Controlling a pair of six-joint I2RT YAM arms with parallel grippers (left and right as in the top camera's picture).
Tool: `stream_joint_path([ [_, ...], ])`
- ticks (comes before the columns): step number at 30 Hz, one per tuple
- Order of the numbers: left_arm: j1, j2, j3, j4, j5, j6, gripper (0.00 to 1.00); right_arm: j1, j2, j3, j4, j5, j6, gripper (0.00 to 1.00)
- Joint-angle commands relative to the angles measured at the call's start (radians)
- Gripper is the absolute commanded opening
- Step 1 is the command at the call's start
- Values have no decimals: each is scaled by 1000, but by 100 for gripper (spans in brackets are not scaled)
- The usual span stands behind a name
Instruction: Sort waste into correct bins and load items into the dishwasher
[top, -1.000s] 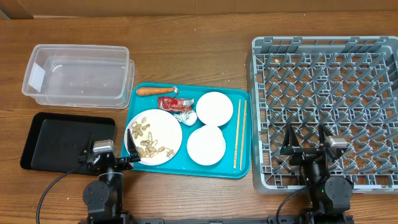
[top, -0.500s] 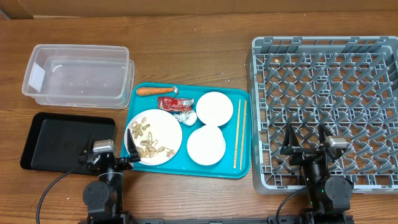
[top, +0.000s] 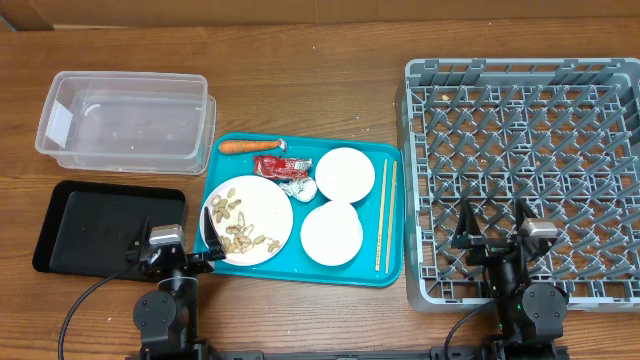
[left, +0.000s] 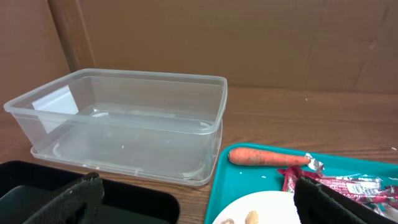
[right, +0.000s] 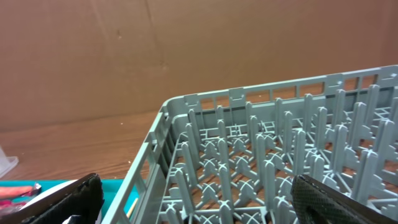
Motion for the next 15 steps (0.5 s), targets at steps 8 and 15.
stream_joint_path([
  [8,2,-4,-5,113,3,26,100,-2,-4,-8,18,-118,230,100],
  [15,2,-4,-5,213,110,-7,100,-2,3,98,-67,-282,279,100],
])
